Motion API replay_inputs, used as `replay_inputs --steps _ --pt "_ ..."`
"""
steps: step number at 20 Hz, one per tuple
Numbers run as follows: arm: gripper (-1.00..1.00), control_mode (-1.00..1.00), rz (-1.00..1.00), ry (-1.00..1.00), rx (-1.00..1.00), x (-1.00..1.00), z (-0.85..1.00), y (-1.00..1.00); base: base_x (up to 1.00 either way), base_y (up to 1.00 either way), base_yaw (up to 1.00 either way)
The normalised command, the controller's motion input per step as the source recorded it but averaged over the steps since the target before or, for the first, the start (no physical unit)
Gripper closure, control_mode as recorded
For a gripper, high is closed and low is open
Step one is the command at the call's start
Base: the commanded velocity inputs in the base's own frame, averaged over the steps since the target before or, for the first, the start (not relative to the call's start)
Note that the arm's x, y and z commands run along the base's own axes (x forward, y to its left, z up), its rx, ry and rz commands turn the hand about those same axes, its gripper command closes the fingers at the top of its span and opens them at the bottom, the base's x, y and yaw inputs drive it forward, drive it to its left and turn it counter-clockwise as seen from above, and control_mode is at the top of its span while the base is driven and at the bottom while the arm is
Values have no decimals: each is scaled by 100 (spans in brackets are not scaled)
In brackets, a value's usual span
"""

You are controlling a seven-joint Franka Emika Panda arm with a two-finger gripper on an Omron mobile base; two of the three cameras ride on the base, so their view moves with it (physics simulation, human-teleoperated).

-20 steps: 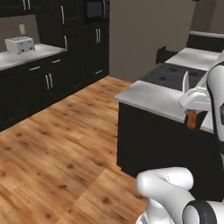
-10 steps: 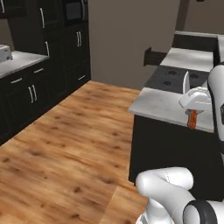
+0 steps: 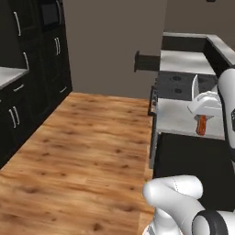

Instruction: Pick up the metallic utensils from the counter and place them in the open drawer. Make sure not to pick up any wooden utensils.

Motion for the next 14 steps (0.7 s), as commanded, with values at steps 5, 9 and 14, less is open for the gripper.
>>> replay_inputs --steps 5,9,14 --pt "100 100 0 0 0 0 0 0 100 100 -40" --pt "100 100 0 0 0 0 0 0 100 100 -38" --pt "100 100 0 0 0 0 0 0 87 100 -34"
